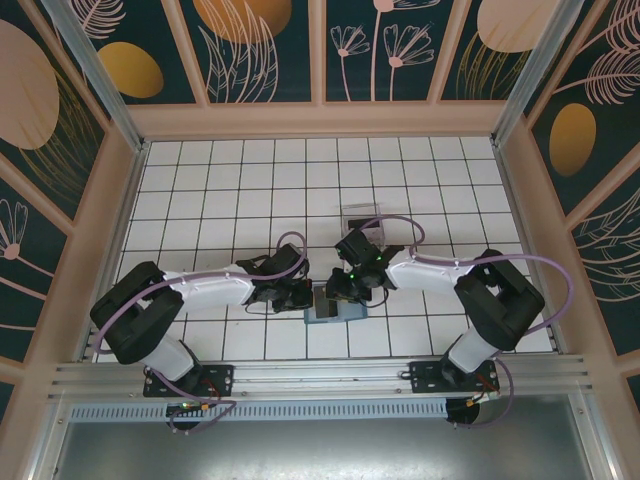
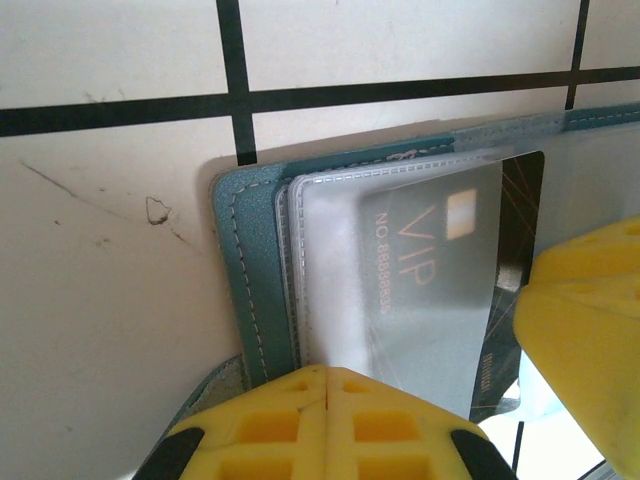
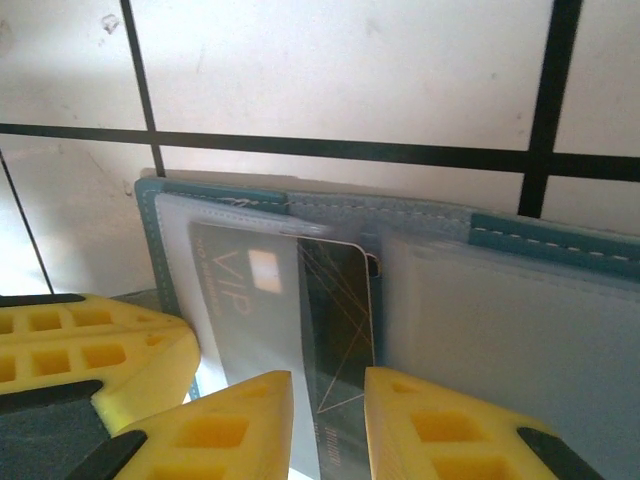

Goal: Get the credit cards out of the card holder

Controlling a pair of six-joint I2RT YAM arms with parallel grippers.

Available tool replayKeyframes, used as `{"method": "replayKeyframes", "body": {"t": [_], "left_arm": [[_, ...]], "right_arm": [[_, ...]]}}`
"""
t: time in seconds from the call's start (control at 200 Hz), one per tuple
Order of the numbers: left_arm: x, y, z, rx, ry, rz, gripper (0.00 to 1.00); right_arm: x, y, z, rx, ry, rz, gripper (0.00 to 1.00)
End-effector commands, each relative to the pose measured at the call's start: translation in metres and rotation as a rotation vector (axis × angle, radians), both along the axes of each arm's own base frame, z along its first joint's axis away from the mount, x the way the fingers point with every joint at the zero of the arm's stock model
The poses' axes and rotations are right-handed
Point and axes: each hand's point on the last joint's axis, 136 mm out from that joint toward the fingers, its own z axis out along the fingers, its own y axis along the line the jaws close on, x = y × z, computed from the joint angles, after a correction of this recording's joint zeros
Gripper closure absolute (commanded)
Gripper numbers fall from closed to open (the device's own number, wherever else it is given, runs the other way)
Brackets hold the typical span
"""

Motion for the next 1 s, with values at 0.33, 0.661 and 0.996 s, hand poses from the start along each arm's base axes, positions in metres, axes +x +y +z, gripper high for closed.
{"method": "replayKeyframes", "body": {"t": [0.33, 0.661, 0.996], "left_arm": [[-0.002, 0.012, -0.012, 0.071, 0.020, -0.001, 1.00], [-0.002, 0.011, -0.013, 0.072, 0.024, -0.001, 1.00], [-0.003, 0.010, -0.016, 0.073, 0.033, -0.004, 1.00]], "right_arm": [[-0.003, -0.017, -0.015, -0.064, 0.012, -0.021, 0.73], [-0.009, -0.008, -0.019, 0.021, 0.042, -0.009, 0.76], [-0.019, -0.002, -0.025, 0.097, 0.086, 0.004, 0.76]]}}
